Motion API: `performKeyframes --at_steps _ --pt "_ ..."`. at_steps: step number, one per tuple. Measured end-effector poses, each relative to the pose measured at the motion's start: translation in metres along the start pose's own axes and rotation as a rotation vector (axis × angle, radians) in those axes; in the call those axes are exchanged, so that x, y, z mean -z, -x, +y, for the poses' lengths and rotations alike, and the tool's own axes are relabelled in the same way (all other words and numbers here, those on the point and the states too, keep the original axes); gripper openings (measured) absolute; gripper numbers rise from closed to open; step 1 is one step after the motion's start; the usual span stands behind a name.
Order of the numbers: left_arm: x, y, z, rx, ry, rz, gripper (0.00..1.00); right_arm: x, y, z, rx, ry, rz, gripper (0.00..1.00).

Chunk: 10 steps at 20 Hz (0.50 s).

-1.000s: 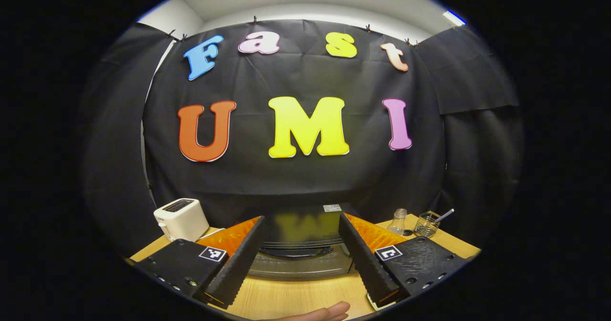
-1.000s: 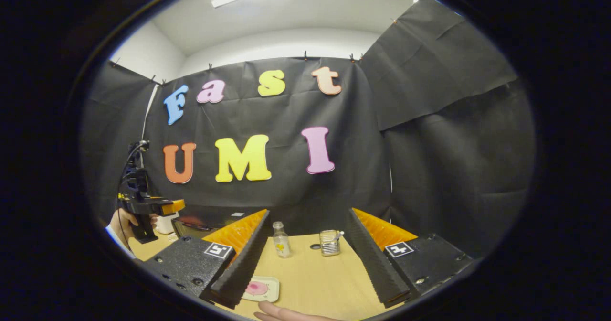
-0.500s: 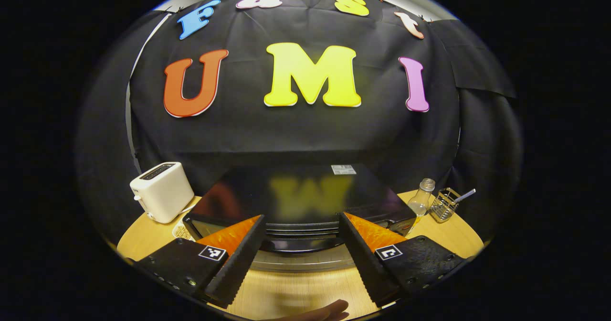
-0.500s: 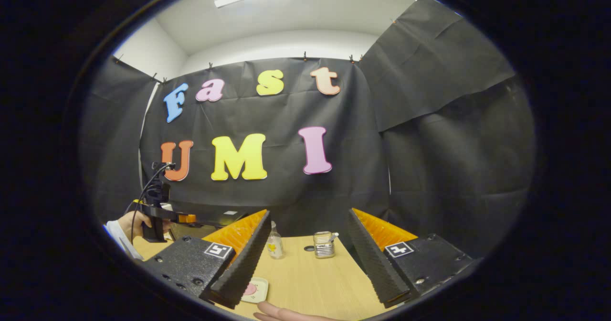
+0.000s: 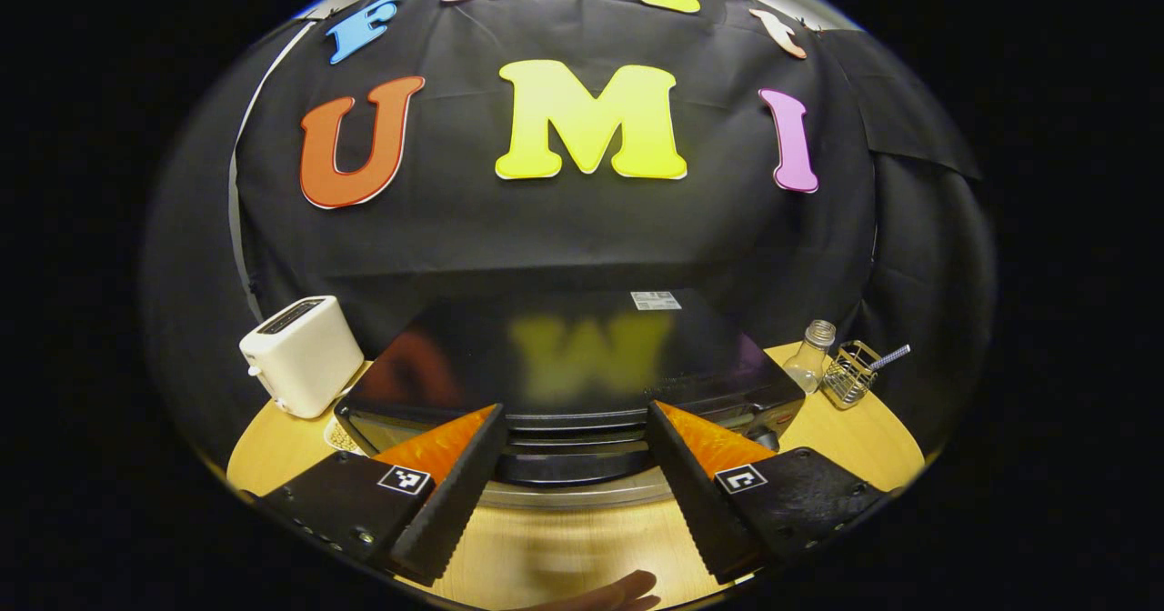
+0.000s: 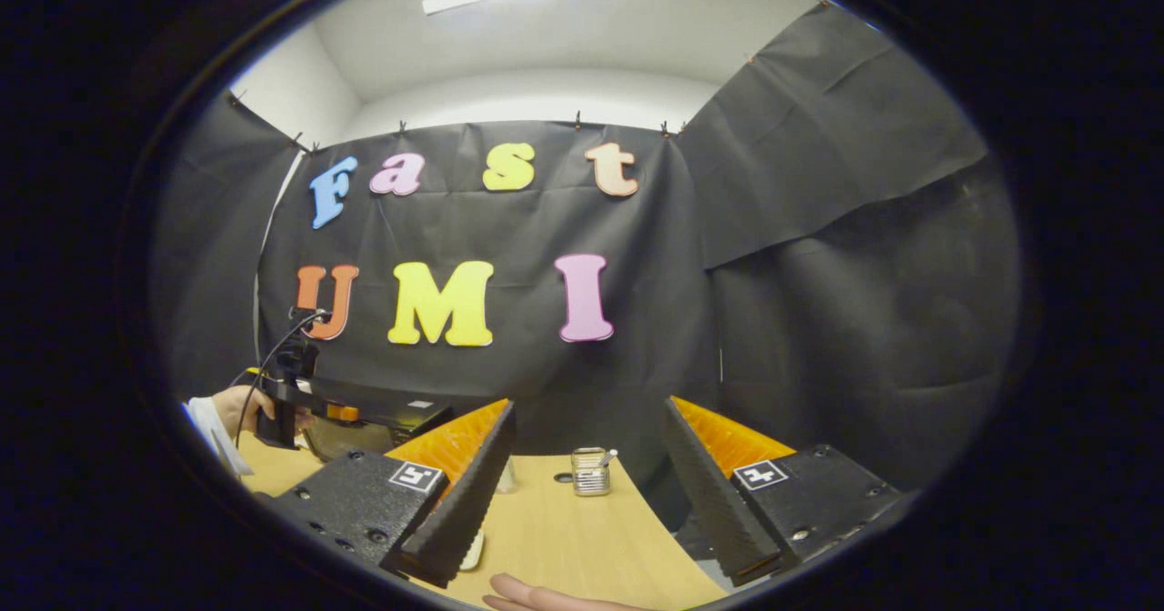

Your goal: Open the electric oven with the left hand, put the food in, and close the electric oven.

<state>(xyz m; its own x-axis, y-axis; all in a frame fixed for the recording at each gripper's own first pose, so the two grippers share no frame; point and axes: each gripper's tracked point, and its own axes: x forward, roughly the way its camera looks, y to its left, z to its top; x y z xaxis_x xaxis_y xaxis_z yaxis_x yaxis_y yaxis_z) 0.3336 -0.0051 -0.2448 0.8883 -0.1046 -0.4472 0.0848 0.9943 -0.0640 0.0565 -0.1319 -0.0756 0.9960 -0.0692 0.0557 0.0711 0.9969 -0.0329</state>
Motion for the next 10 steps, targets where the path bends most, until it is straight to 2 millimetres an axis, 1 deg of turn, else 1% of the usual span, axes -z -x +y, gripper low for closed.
performKeyframes --at_steps 3,4,5,6,9,10 --pt "0.006 0.012 -0.001 0.002 0.005 0.011 0.98 -0.001 0.011 -0.002 0.015 0.010 0.014 0.96" --pt "0.009 0.016 -0.002 0.001 0.003 0.014 0.98 -0.003 0.015 -0.001 0.015 0.013 0.017 1.00" --pt "0.012 0.022 -0.004 0.002 -0.004 0.016 0.98 -0.006 0.020 0.001 0.013 0.015 0.017 0.97" --pt "0.015 0.028 -0.005 0.006 -0.008 0.025 0.98 -0.008 0.025 0.003 0.013 0.019 0.018 0.97" --pt "0.032 0.044 -0.005 0.020 -0.007 0.047 0.98 -0.016 0.039 0.006 0.019 0.023 0.017 1.00" --pt "0.038 0.049 -0.006 0.028 -0.007 0.053 0.98 -0.018 0.044 0.009 0.015 0.022 0.016 0.96"
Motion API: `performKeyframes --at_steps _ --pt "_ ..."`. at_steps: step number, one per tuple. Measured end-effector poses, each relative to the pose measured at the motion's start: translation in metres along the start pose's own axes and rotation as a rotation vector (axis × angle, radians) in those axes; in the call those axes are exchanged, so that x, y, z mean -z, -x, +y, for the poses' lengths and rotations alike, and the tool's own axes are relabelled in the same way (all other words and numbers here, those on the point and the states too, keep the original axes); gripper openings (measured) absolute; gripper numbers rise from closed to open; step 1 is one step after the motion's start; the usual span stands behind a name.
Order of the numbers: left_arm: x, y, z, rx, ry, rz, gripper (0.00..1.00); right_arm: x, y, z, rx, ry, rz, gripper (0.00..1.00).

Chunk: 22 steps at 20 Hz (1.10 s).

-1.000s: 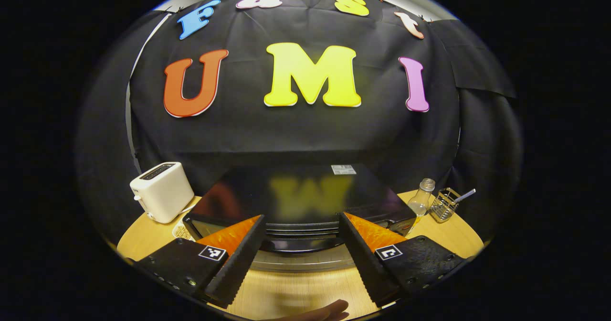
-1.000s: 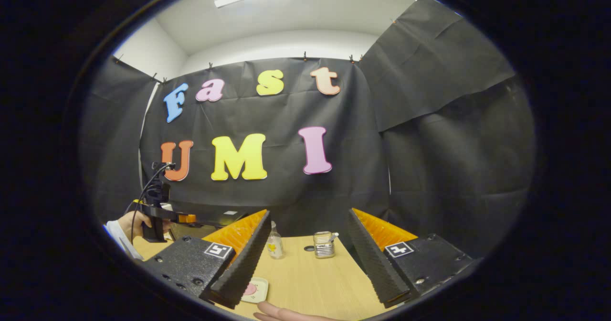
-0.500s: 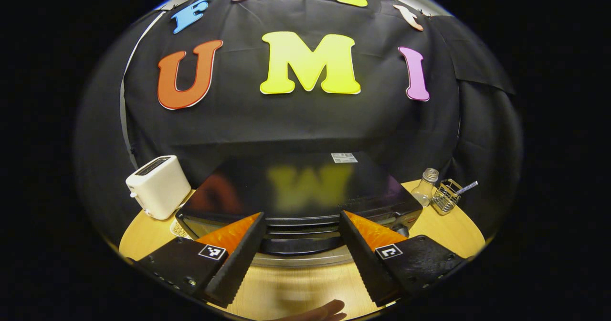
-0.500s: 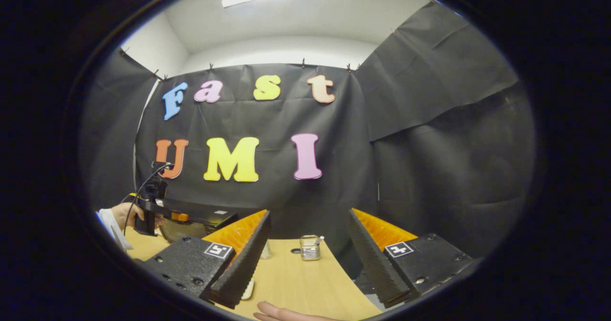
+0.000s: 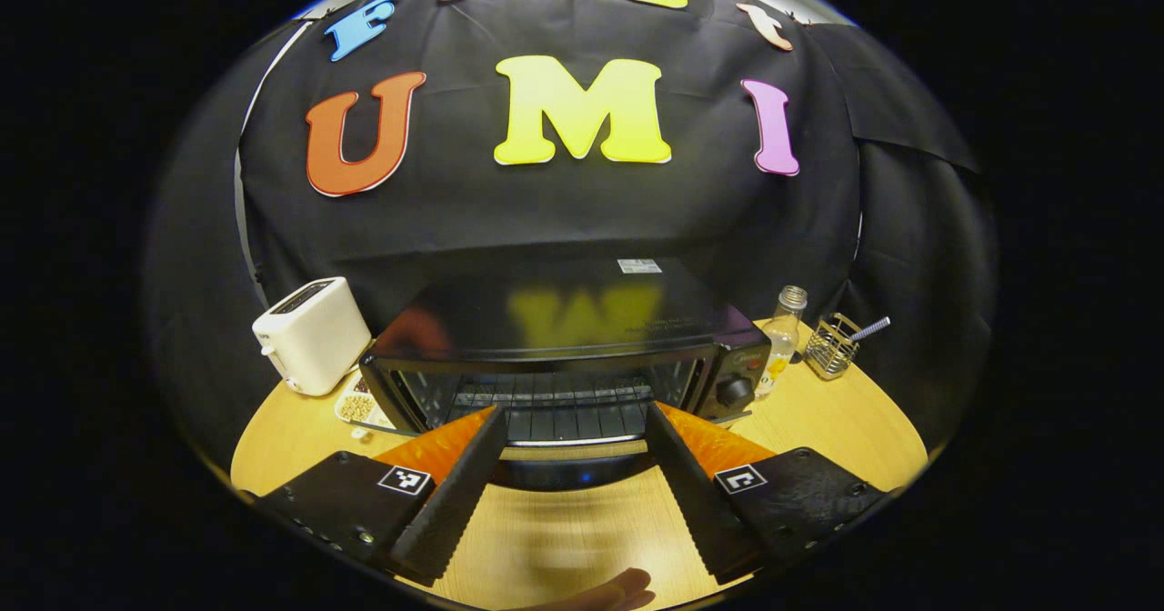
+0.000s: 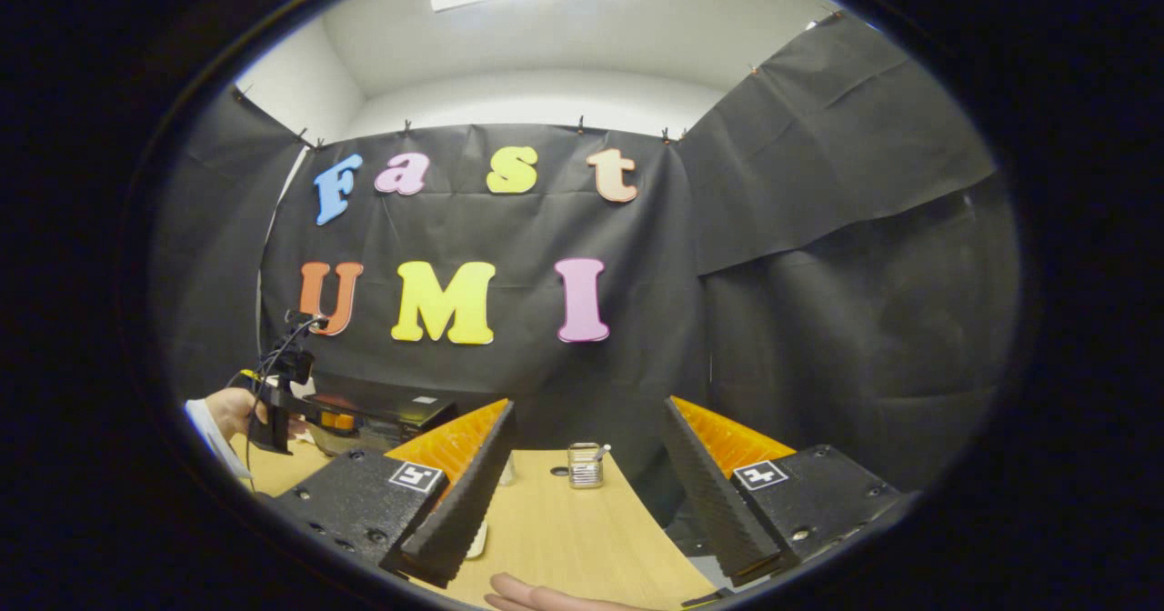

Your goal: Open the electric oven with the left hand, put the food in, and close the electric oven.

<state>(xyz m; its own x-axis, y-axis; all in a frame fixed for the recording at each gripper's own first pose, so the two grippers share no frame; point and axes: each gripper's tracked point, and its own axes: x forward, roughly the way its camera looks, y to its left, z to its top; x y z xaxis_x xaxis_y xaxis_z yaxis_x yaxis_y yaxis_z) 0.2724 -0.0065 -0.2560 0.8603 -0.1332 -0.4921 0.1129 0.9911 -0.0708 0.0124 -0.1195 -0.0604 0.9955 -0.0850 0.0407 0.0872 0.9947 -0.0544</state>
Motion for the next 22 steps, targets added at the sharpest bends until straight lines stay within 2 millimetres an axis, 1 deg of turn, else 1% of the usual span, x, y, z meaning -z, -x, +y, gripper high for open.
performKeyframes --at_steps 3,5,8,11,15,18,20,21,22 --pt "0.022 0.013 -0.003 0.017 0.016 0.029 0.98 -0.010 0.014 0.009 -0.019 -0.001 -0.016 0.97" --pt "0.043 0.016 -0.004 0.023 0.027 0.072 0.97 -0.015 0.018 0.014 -0.022 -0.004 -0.026 0.96" --pt "0.079 0.015 -0.004 0.022 0.041 0.157 0.97 -0.012 0.023 0.027 -0.045 0.002 -0.020 0.96" --pt "0.102 0.015 -0.003 0.022 0.052 0.225 0.97 -0.012 0.021 0.035 -0.054 0.024 -0.018 0.96" --pt "0.123 0.012 -0.002 0.021 0.034 0.298 0.97 -0.005 0.016 0.047 -0.068 0.032 0.000 0.97" --pt "0.137 0.009 -0.004 0.021 0.022 0.327 0.97 0.002 0.010 0.052 -0.073 0.035 0.023 0.97" --pt "0.151 0.006 -0.003 0.018 0.033 0.360 0.97 0.006 0.006 0.052 -0.072 0.038 0.039 0.97" --pt "0.155 0.004 -0.001 0.011 0.032 0.360 0.96 0.008 0.005 0.052 -0.071 0.039 0.045 0.97" --pt "0.154 0.002 0.002 0.003 0.023 0.346 0.97 0.010 0.003 0.053 -0.071 0.040 0.050 0.97"
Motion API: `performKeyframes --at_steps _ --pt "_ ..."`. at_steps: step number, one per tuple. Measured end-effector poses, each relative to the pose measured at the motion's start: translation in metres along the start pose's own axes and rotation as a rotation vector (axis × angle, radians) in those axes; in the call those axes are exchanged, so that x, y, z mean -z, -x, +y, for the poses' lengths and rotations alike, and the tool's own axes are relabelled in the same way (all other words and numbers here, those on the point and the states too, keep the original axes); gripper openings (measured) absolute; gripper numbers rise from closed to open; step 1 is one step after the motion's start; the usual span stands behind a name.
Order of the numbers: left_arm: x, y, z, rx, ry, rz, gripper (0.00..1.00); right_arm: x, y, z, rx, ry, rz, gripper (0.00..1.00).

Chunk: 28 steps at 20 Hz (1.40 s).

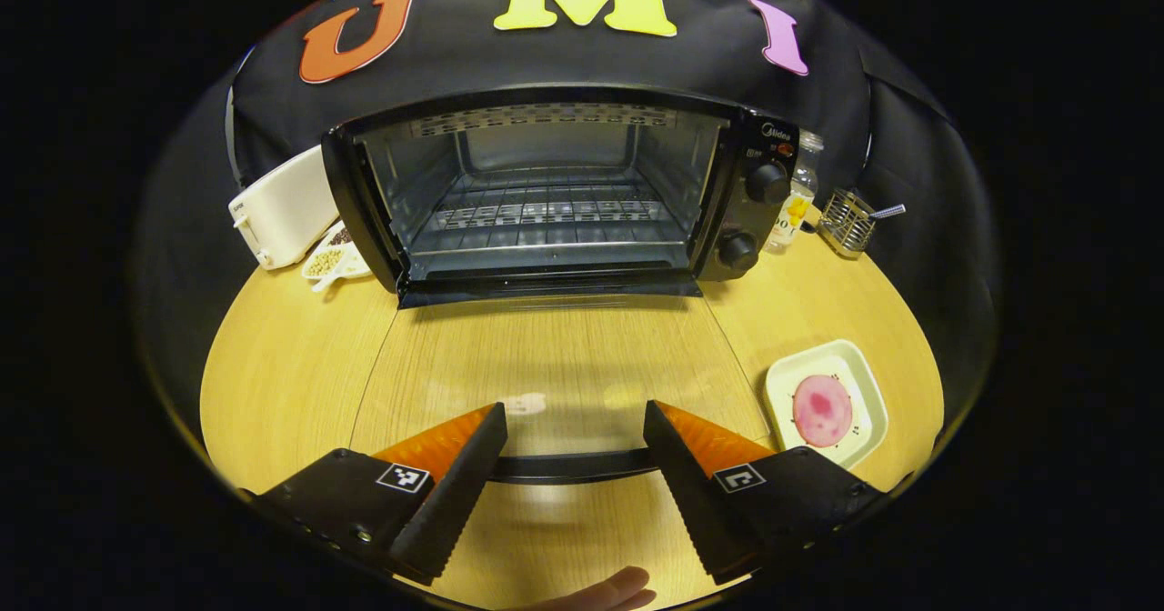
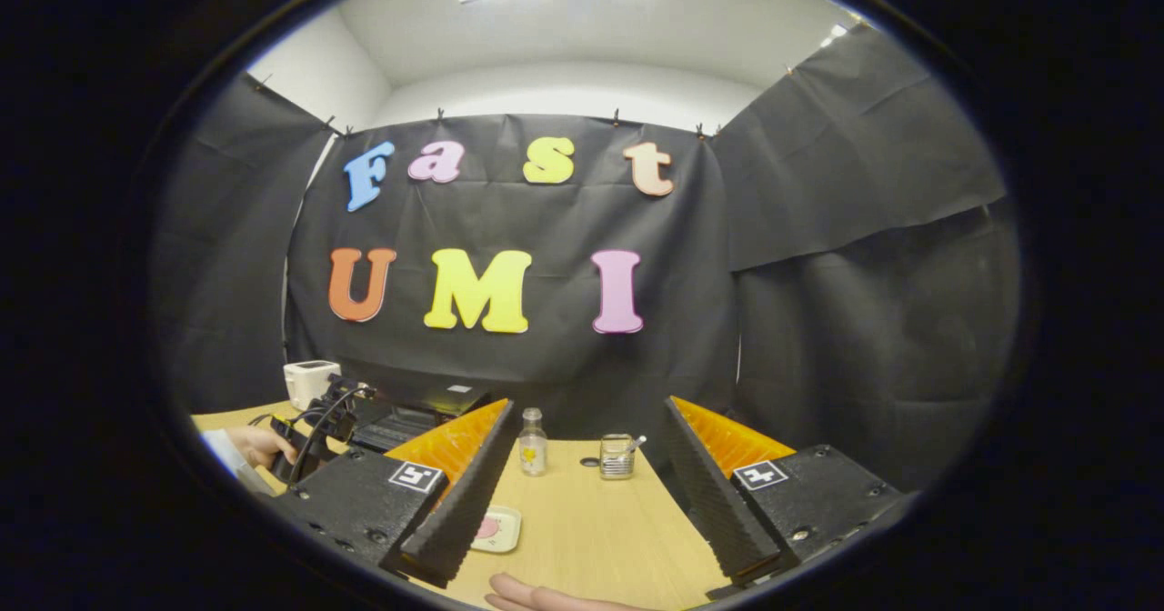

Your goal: Open the electric oven with the left hand, put the food in, and close the electric oven.

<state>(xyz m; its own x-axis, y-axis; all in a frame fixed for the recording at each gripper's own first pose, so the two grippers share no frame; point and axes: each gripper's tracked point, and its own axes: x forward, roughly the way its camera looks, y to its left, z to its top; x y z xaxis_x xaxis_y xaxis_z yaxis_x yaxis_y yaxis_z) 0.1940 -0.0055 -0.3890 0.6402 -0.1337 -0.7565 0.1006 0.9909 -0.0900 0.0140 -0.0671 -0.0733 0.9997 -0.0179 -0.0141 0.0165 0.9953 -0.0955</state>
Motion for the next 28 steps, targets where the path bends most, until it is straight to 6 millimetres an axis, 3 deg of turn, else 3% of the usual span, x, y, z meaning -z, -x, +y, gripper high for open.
performKeyframes --at_steps 5,10,15,18,21,24,27,28 --pt "-0.004 0.002 0.001 -0.009 0.013 -0.028 0.97 0.011 -0.010 0.004 -0.002 0.002 0.039 0.97" --pt "-0.021 0.040 0.001 -0.017 0.004 -0.160 0.97 0.047 -0.041 0.025 -0.066 -0.012 0.192 0.97" --pt "-0.050 0.109 -0.010 -0.044 -0.041 -0.372 0.97 0.108 -0.084 0.050 -0.134 -0.005 0.450 1.00" --pt "-0.069 0.164 -0.017 -0.071 -0.061 -0.526 0.96 0.144 -0.104 0.073 -0.227 -0.007 0.601 0.98" --pt "-0.080 0.221 -0.034 -0.075 -0.084 -0.663 0.96 0.193 -0.116 0.074 -0.239 -0.008 0.776 1.00" --pt "-0.079 0.270 -0.034 -0.131 -0.114 -0.751 0.96 0.237 -0.129 0.077 -0.229 -0.007 0.940 1.00" --pt "-0.066 0.299 -0.037 -0.148 -0.069 -0.772 0.96 0.281 -0.140 0.082 -0.231 -0.039 1.086 0.93" --pt "-0.062 0.307 -0.037 -0.136 -0.052 -0.780 0.96 0.296 -0.141 0.083 -0.226 -0.057 1.127 0.87"
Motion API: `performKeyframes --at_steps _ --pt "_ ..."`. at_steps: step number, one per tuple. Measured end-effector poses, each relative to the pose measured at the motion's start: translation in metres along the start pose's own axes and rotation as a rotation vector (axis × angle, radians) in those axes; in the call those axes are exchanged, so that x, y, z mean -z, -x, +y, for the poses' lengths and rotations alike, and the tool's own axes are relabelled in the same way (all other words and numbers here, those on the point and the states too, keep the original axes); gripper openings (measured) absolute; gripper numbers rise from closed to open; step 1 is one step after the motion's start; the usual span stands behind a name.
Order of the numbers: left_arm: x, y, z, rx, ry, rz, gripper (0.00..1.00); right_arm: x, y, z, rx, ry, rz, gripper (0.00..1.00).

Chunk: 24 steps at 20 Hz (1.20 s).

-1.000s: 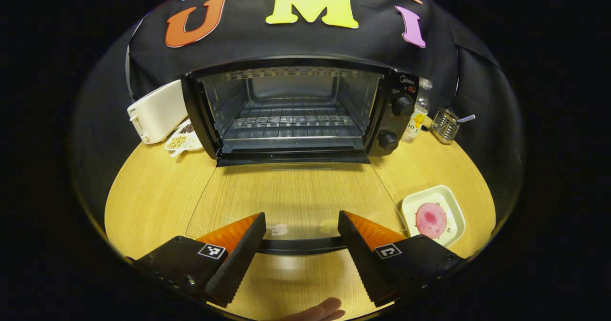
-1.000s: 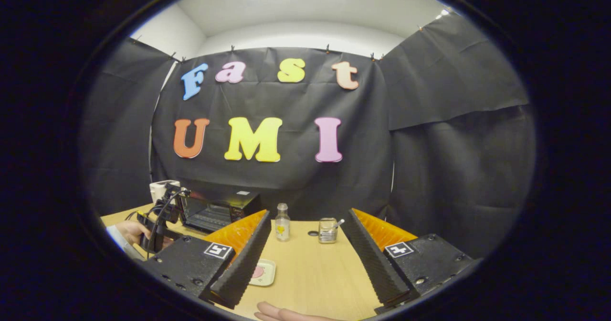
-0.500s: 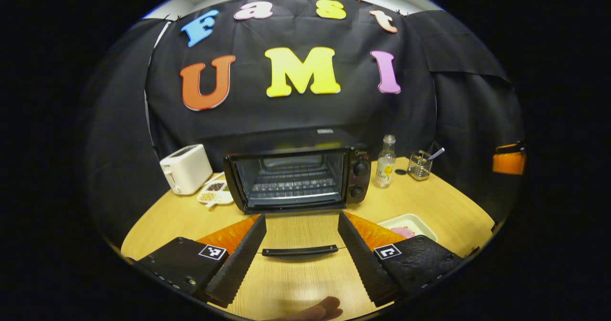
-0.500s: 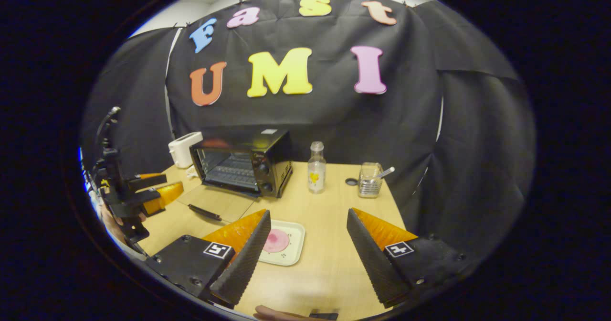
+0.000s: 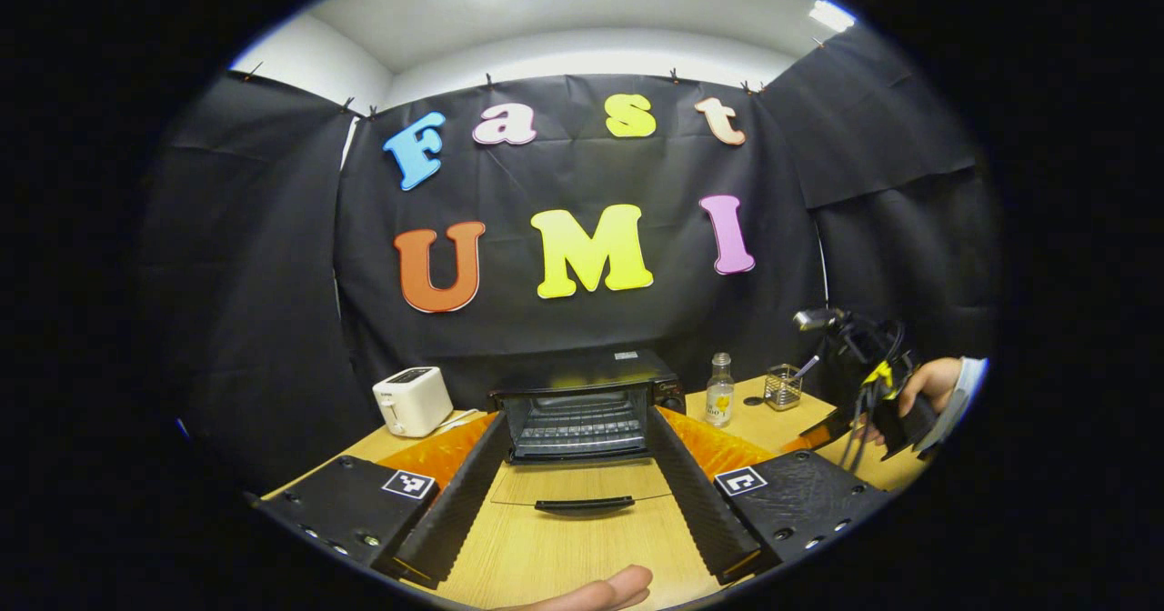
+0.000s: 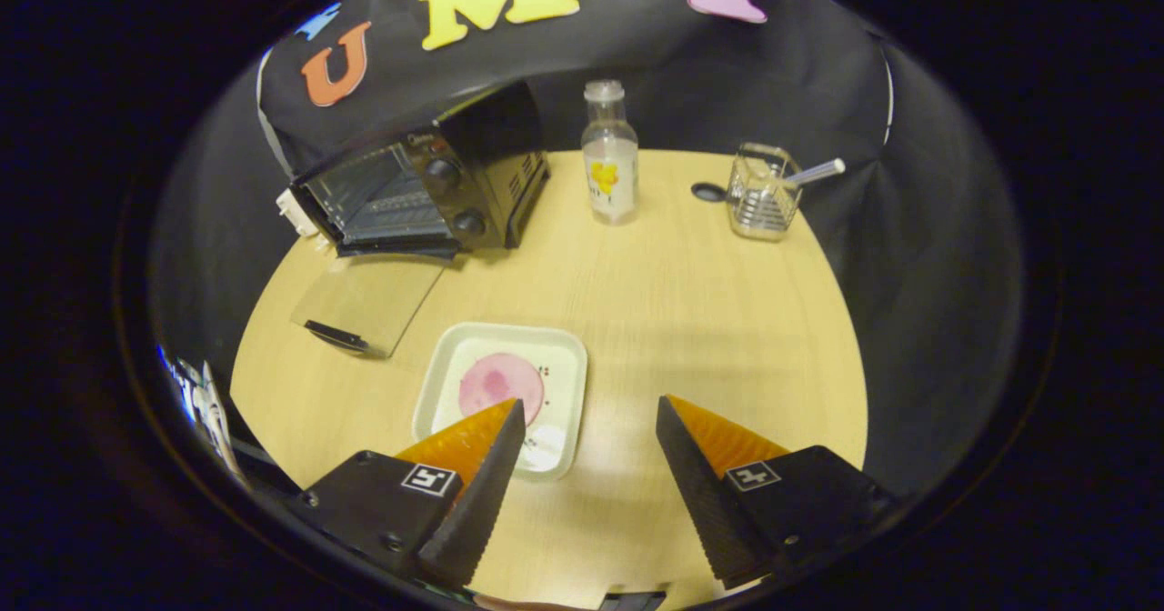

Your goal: Open the electric oven with the left hand, put the food in, and close the electric oven.

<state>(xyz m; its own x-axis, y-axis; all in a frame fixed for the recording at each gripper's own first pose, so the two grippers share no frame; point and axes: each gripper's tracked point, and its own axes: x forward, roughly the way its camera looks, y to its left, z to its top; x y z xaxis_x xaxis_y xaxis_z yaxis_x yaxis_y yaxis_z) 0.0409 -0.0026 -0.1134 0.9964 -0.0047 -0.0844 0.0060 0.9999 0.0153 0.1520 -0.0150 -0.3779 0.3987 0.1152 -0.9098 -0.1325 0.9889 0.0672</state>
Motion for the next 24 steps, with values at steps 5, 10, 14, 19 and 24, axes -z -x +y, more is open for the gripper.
performKeyframes --at_steps 5,10,14,19,24 --pt "-0.010 0.026 0.014 -0.006 0.012 -0.022 0.96 0.014 -0.046 0.011 -0.055 -0.045 0.161 0.72" --pt "-0.005 0.026 0.020 -0.008 0.027 0.001 0.96 0.032 -0.062 0.023 -0.119 -0.084 0.316 0.29" --pt "-0.006 0.026 0.022 -0.020 0.032 0.009 0.96 0.029 -0.065 0.021 -0.152 -0.095 0.342 0.04" --pt "-0.014 0.029 0.021 -0.030 0.056 0.007 0.96 0.027 -0.065 0.021 -0.188 -0.162 0.319 0.04" --pt "-0.018 0.034 0.021 -0.019 0.048 0.006 0.96 0.035 -0.059 0.013 -0.280 -0.327 0.300 0.02"
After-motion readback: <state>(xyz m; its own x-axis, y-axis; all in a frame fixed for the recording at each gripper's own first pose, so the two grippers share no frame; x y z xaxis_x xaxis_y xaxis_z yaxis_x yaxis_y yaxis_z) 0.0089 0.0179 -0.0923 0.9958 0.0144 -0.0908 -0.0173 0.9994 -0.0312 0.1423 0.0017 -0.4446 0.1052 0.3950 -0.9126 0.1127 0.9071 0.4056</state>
